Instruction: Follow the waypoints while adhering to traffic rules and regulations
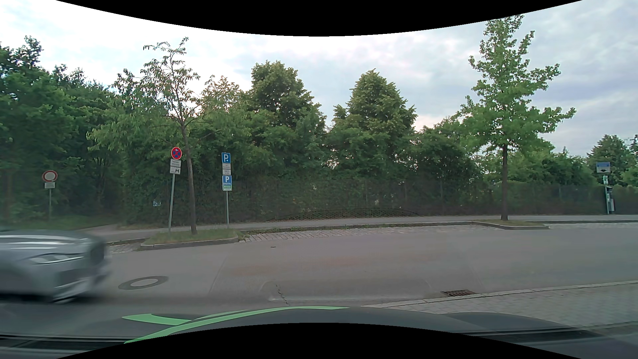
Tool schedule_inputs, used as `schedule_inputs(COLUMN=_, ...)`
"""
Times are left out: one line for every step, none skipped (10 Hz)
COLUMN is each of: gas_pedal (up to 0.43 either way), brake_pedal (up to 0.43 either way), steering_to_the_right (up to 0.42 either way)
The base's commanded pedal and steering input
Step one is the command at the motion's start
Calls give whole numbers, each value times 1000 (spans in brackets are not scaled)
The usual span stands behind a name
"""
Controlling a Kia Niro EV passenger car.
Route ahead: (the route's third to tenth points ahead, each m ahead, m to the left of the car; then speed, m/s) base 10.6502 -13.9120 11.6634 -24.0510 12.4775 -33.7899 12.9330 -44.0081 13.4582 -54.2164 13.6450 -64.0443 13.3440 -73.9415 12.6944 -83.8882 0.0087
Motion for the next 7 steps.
schedule_inputs(gas_pedal=0, brake_pedal=110, steering_to_the_right=58)
schedule_inputs(gas_pedal=0, brake_pedal=6, steering_to_the_right=58)
schedule_inputs(gas_pedal=0, brake_pedal=0, steering_to_the_right=58)
schedule_inputs(gas_pedal=0, brake_pedal=0, steering_to_the_right=58)
schedule_inputs(gas_pedal=0, brake_pedal=0, steering_to_the_right=58)
schedule_inputs(gas_pedal=0, brake_pedal=0, steering_to_the_right=58)
schedule_inputs(gas_pedal=0, brake_pedal=0, steering_to_the_right=58)
